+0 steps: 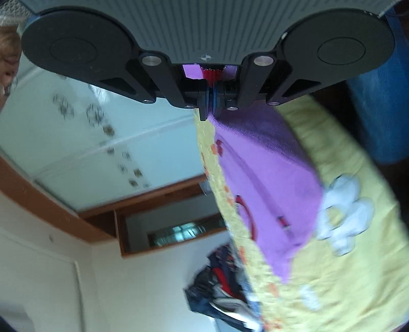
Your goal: Fold small clothes
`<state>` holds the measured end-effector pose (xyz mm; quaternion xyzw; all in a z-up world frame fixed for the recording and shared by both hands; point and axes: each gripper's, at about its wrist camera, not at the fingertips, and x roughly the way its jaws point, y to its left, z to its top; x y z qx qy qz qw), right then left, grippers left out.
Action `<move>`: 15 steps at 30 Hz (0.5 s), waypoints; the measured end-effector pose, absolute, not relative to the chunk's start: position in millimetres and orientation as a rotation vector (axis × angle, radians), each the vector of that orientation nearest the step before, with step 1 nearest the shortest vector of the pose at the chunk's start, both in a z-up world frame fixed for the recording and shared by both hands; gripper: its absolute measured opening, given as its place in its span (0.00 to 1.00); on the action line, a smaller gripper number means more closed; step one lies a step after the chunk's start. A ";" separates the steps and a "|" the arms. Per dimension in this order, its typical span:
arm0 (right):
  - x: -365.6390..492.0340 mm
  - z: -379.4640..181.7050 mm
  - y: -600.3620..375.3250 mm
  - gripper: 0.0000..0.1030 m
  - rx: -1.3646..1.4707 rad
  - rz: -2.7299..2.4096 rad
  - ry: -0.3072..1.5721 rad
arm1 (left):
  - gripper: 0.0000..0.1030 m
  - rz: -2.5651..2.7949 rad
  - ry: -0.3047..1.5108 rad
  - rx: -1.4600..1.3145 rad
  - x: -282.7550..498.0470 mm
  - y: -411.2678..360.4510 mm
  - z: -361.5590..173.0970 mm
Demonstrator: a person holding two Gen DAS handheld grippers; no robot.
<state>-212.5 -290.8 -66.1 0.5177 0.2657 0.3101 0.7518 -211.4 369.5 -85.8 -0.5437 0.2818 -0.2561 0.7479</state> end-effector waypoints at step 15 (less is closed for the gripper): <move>-28.0 -104.4 -305.5 0.05 1.194 0.528 0.630 | 0.01 -0.462 0.564 -1.314 -51.7 392.7 -108.3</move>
